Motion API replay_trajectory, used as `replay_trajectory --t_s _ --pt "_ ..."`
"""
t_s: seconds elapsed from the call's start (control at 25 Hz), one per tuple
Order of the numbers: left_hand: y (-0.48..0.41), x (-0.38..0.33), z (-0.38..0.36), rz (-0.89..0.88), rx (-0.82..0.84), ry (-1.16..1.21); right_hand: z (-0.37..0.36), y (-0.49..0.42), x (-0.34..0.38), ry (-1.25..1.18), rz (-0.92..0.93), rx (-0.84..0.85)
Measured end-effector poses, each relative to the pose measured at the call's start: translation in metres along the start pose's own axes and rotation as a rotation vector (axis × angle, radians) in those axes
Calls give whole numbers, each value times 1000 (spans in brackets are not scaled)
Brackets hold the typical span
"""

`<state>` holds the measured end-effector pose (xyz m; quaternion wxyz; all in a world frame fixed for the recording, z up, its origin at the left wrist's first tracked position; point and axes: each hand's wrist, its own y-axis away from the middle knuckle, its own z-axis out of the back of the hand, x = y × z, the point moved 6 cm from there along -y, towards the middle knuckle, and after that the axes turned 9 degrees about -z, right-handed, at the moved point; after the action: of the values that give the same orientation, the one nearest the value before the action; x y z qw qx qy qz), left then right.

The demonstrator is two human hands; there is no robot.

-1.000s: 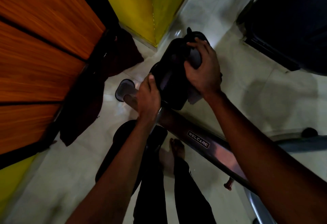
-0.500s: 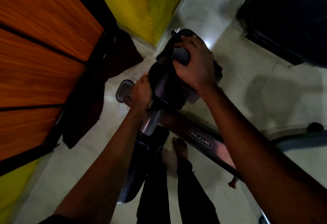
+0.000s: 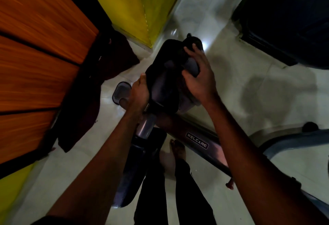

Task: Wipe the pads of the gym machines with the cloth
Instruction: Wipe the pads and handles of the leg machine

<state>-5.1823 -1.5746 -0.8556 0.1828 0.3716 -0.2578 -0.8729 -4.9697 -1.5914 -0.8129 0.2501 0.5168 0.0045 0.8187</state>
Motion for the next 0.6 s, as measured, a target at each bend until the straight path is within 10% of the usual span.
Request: replay_trajectory --t_s 0.16,0.44,0.6 --pt "9 -23 10 -359 -146 28 2 1 -4 -38 -23 -105" --pt "3 -10 -8 -58 106 196 -22 63 -5 176 178 38" --pt "-19 -3 2 -269 -7 5 -2 31 -20 -65 -64 -151"
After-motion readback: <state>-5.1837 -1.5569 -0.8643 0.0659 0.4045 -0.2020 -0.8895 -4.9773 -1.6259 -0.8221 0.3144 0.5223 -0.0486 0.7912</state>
